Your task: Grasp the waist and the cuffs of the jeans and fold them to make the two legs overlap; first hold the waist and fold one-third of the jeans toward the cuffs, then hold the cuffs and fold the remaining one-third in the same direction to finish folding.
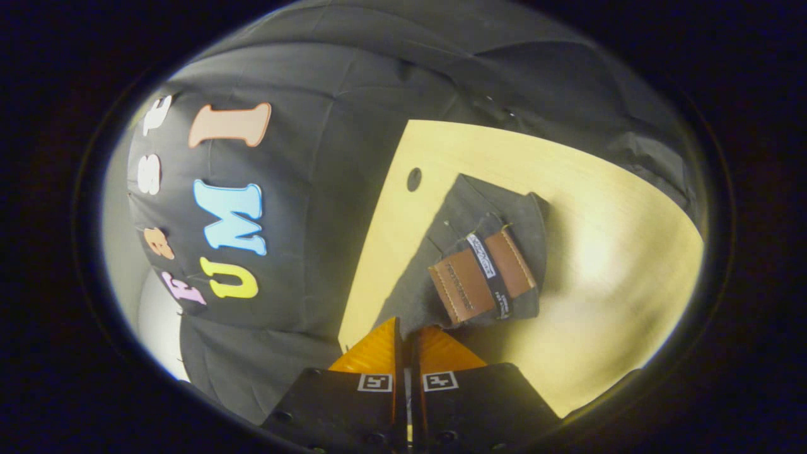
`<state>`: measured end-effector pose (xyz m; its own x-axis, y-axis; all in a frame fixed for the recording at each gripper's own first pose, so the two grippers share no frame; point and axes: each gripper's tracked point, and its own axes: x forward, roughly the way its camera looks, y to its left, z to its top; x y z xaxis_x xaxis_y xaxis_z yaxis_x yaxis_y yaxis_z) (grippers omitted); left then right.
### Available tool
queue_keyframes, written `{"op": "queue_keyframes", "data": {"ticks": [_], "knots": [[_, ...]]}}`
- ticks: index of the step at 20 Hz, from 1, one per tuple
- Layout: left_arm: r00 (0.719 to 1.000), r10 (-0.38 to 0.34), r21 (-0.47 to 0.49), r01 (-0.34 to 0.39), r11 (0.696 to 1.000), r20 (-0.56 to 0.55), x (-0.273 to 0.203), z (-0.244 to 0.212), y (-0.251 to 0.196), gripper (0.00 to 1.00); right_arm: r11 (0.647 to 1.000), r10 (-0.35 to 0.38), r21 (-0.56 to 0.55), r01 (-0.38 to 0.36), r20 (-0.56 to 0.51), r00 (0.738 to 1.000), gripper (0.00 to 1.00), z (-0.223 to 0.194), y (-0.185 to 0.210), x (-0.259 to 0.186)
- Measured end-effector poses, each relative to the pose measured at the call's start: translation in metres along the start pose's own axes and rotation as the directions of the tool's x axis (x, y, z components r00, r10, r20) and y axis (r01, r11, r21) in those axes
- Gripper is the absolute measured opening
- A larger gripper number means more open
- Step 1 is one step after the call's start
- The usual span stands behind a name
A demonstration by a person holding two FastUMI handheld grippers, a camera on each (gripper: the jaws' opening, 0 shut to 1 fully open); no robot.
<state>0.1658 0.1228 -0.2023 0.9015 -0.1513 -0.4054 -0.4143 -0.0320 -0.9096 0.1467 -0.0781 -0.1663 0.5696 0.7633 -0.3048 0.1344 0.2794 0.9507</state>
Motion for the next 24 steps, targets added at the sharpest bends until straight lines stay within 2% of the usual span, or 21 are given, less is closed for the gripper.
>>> {"op": "queue_keyframes", "data": {"ticks": [2, 5, 7, 9, 11, 12, 13, 16, 17, 18, 19, 20, 21, 23, 24], "knots": [[1.0, 0.016, 0.053, -0.015, 0.998, -0.013, 0.035, -0.001, -0.022, 0.08, 1.0, 0.019, 0.018, -0.019, 0.0, 1.0, 0.02, 0.02, 0.021, 0.029], [1.0, 0.002, 0.089, 0.0, 0.996, -0.025, 0.091, 0.004, -0.063, 0.07, 1.0, -0.002, 0.013, 0.002, -0.008, 1.0, 0.02, 0.041, 0.059, 0.089], [0.999, 0.043, 0.132, -0.038, 0.99, -0.034, 0.134, 0.006, -0.072, 0.08, 0.999, -0.026, 0.033, 0.026, 0.001, 1.0, 0.03, 0.054, 0.063, 0.124], [0.993, 0.105, 0.2, -0.092, 0.976, -0.058, 0.177, 0.0, -0.068, 0.08, 0.993, -0.079, 0.088, 0.078, 0.014, 0.997, 0.02, 0.066, 0.051, 0.159], [0.981, 0.178, 0.289, -0.151, 0.945, -0.071, 0.213, -0.003, -0.053, 0.08, 0.98, -0.164, 0.115, 0.159, 0.033, 0.986, 0.02, 0.07, 0.023, 0.185], [0.975, 0.213, 0.343, -0.176, 0.923, -0.071, 0.227, -0.005, -0.047, 0.07, 0.979, -0.18, 0.109, 0.174, 0.047, 0.983, 0.07, 0.07, 0.016, 0.192], [0.968, 0.241, 0.39, -0.194, 0.9, -0.075, 0.235, 0.008, -0.032, 0.07, 0.978, -0.185, 0.104, 0.178, 0.06, 0.981, 0.03, 0.071, 0.015, 0.197], [0.945, 0.321, 0.51, -0.246, 0.824, -0.062, 0.263, 0.002, -0.024, 0.07, 0.977, -0.208, 0.078, 0.2, 0.1, 0.973, 0.06, 0.071, 0.014, 0.205], [0.937, 0.343, 0.542, -0.26, 0.799, -0.057, 0.266, -0.002, -0.021, 0.08, 0.976, -0.213, 0.061, 0.207, 0.115, 0.97, 0.03, 0.071, 0.015, 0.204], [0.93, 0.363, 0.57, -0.27, 0.776, -0.053, 0.269, -0.001, -0.017, 0.08, 0.977, -0.214, 0.04, 0.21, 0.133, 0.968, 0.12, 0.071, 0.016, 0.204], [0.929, 0.364, 0.591, -0.259, 0.764, -0.064, 0.264, -0.004, -0.021, 0.09, 0.978, -0.207, 0.013, 0.208, 0.156, 0.966, 0.07, 0.072, 0.02, 0.201], [0.928, 0.365, 0.608, -0.246, 0.755, -0.076, 0.27, -0.008, -0.023, 0.13, 0.978, -0.2, -0.02, 0.208, 0.185, 0.962, 0.3, 0.073, 0.026, 0.196], [0.931, 0.356, 0.625, -0.228, 0.747, -0.086, 0.271, -0.013, -0.027, 0.18, 0.975, -0.201, -0.054, 0.217, 0.215, 0.956, 0.48, 0.075, 0.03, 0.189], [0.94, 0.333, 0.667, -0.2, 0.718, -0.076, 0.272, -0.017, -0.042, 0.45, 0.953, -0.232, -0.126, 0.275, 0.279, 0.932, 0.76, 0.08, 0.03, 0.17], [0.943, 0.325, 0.695, -0.189, 0.694, -0.069, 0.267, -0.02, -0.051, 0.52, 0.938, -0.252, -0.155, 0.311, 0.312, 0.916, 0.9, 0.081, 0.03, 0.155]]}}
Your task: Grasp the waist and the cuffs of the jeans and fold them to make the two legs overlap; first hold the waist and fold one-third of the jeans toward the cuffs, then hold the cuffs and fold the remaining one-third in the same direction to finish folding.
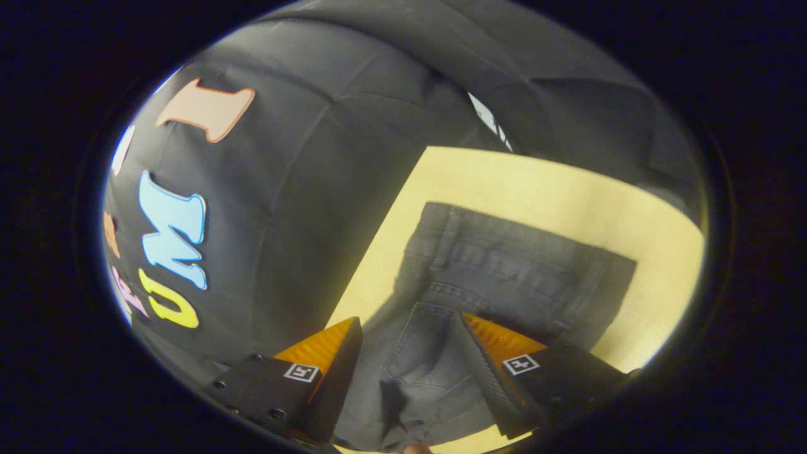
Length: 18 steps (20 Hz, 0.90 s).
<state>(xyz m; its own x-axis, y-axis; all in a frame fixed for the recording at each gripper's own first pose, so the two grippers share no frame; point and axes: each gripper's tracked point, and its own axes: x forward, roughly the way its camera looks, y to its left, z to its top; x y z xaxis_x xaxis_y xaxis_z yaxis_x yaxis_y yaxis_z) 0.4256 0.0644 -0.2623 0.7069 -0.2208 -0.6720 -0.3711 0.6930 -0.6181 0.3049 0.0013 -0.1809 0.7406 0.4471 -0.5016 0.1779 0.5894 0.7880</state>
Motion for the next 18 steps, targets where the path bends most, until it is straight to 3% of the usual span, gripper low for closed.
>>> {"op": "queue_keyframes", "data": {"ticks": [2, 6, 8, 13, 18], "knots": [[1.0, -0.009, 0.062, 0.007, 0.998, 0.028, -0.016, 0.01, -0.014, 0.95, 0.998, -0.022, -0.049, 0.026, 0.077, 0.997, 0.91, 0.016, -0.004, -0.027], [0.993, -0.101, 0.055, 0.098, 0.994, 0.057, -0.052, 0.018, -0.045, 0.99, 0.994, -0.109, 0.003, 0.111, 0.212, 0.971, 0.94, 0.039, -0.04, -0.078], [0.99, -0.119, 0.006, 0.119, 0.993, 0.075, -0.072, 0.023, -0.044, 0.94, 0.985, -0.172, 0.072, 0.16, 0.221, 0.96, 0.94, 0.036, -0.069, -0.084], [0.989, -0.068, -0.016, 0.071, 0.997, 0.133, -0.109, 0.039, -0.006, 0.97, 0.944, -0.269, 0.23, 0.235, 0.133, 0.954, 0.94, 0.009, -0.122, -0.047], [0.988, 0.0, 0.003, -0.001, 1.0, 0.152, -0.125, 0.04, 0.029, 0.94, 0.934, -0.238, 0.295, 0.203, 0.089, 0.967, 0.94, -0.001, -0.118, -0.022]]}}
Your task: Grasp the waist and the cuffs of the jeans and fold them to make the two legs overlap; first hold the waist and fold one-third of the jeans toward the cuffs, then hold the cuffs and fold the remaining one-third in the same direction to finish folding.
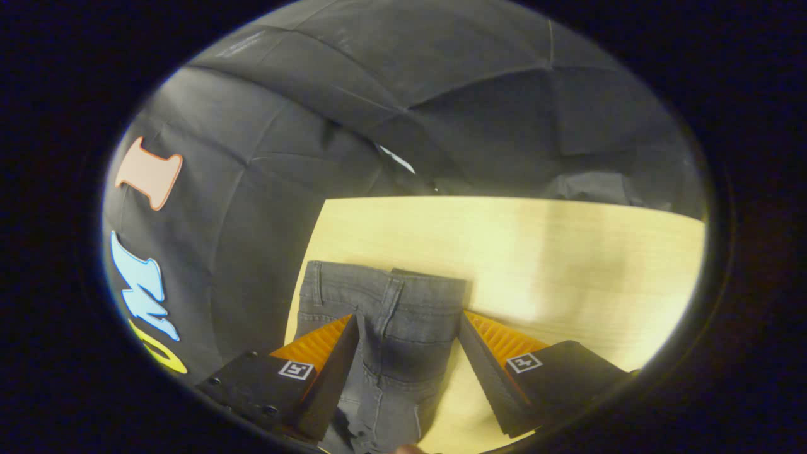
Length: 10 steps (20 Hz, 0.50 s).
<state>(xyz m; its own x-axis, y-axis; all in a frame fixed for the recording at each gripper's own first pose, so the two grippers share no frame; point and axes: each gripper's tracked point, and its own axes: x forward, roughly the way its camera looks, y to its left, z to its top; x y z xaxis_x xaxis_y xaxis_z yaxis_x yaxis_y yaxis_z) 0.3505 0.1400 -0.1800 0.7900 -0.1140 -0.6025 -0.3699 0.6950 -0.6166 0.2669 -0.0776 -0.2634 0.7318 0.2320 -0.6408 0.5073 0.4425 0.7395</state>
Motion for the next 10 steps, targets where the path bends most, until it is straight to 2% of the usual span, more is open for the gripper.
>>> {"op": "queue_keyframes", "data": {"ticks": [1, 2, 3, 4, 6, 9, 10], "knots": [[1.0, 0.007, 0.0, -0.007, 1.0, 0.0, 0.0, -0.002, 0.003, 0.97, 1.0, -0.02, -0.009, 0.02, 0.017, 1.0, 0.94, 0.005, -0.006, -0.001], [1.0, 0.013, 0.0, -0.013, 1.0, -0.001, -0.001, -0.004, 0.006, 0.98, 1.0, -0.021, -0.015, 0.022, 0.017, 1.0, 0.74, 0.003, -0.009, 0.005], [1.0, 0.018, -0.001, -0.018, 1.0, 0.0, 0.0, -0.004, 0.009, 1.0, 0.999, -0.031, -0.031, 0.031, 0.009, 0.999, 0.71, 0.001, -0.015, 0.007], [1.0, 0.017, -0.004, -0.017, 1.0, -0.003, 0.0, -0.005, 0.01, 0.98, 0.999, -0.035, -0.035, 0.035, 0.007, 0.999, 0.55, 0.001, -0.018, 0.006], [1.0, 0.004, -0.016, -0.004, 1.0, -0.011, 0.003, -0.01, 0.009, 0.98, 0.999, 0.014, -0.05, -0.014, 0.013, 1.0, 0.24, 0.005, -0.007, -0.002], [1.0, -0.009, -0.021, 0.009, 1.0, -0.012, 0.006, -0.015, 0.008, 0.98, 0.982, 0.11, -0.167, -0.092, 0.106, 0.988, 0.17, 0.007, 0.029, -0.039], [1.0, -0.018, -0.021, 0.018, 1.0, -0.01, 0.007, -0.015, 0.008, 0.98, 0.967, 0.149, -0.226, -0.114, 0.142, 0.979, 0.18, 0.005, 0.044, -0.06]]}}
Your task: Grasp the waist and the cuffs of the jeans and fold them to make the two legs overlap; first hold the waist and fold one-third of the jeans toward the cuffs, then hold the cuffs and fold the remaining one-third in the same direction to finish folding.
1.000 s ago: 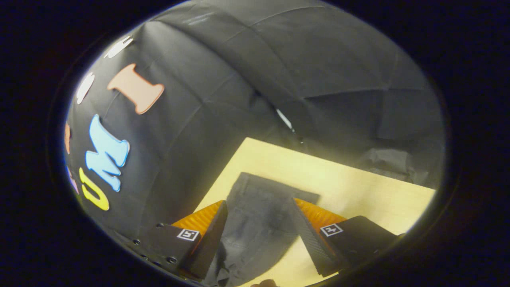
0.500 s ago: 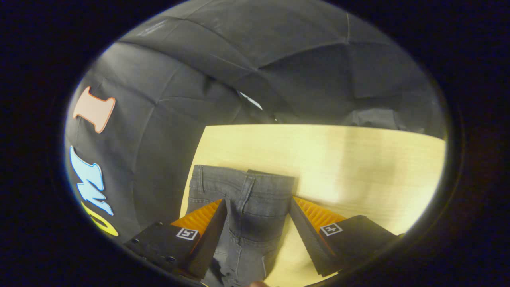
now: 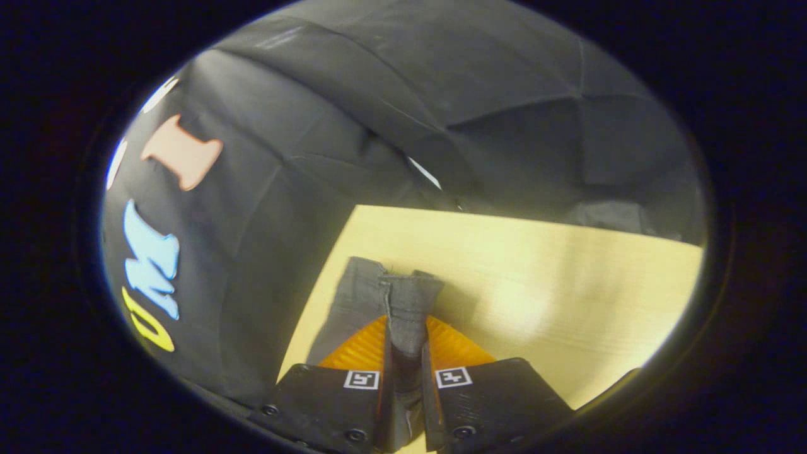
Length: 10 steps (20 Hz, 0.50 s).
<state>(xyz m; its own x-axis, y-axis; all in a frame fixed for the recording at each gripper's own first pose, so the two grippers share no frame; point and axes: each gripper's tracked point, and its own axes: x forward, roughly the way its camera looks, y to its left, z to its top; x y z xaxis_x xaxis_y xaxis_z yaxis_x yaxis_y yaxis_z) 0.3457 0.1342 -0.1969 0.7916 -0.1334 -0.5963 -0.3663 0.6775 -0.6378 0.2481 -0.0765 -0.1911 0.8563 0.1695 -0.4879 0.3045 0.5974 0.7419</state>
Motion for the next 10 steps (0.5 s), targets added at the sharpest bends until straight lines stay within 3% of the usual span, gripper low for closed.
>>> {"op": "queue_keyframes", "data": {"ticks": [1, 4, 5, 6, 9, 10], "knots": [[1.0, -0.012, 0.001, 0.012, 1.0, 0.013, -0.001, 0.002, -0.002, 0.98, 0.997, 0.041, -0.063, -0.038, 0.05, 0.998, 0.22, 0.003, 0.023, -0.022], [0.998, -0.031, 0.021, 0.03, 0.999, 0.046, -0.005, 0.008, -0.004, 1.0, 0.967, 0.168, -0.217, -0.133, 0.153, 0.974, 0.13, -0.004, 0.082, -0.093], [0.998, -0.046, 0.017, 0.045, 0.999, 0.042, -0.008, 0.009, -0.007, 0.98, 0.948, 0.215, -0.273, -0.162, 0.175, 0.961, 0.17, -0.013, 0.104, -0.119], [0.997, -0.061, 0.013, 0.06, 0.998, 0.037, -0.009, 0.01, -0.01, 0.98, 0.93, 0.254, -0.317, -0.185, 0.191, 0.948, 0.13, -0.023, 0.124, -0.137], [0.995, -0.097, -0.013, 0.098, 0.995, 0.014, -0.015, 0.01, -0.013, 0.98, 0.841, 0.379, -0.48, -0.249, 0.196, 0.904, 0.17, -0.083, 0.185, -0.177], [0.994, -0.111, -0.027, 0.112, 0.993, 0.01, -0.015, 0.011, -0.015, 1.0, 0.799, 0.421, -0.537, -0.271, 0.178, 0.89, 0.12, -0.103, 0.203, -0.183]]}}
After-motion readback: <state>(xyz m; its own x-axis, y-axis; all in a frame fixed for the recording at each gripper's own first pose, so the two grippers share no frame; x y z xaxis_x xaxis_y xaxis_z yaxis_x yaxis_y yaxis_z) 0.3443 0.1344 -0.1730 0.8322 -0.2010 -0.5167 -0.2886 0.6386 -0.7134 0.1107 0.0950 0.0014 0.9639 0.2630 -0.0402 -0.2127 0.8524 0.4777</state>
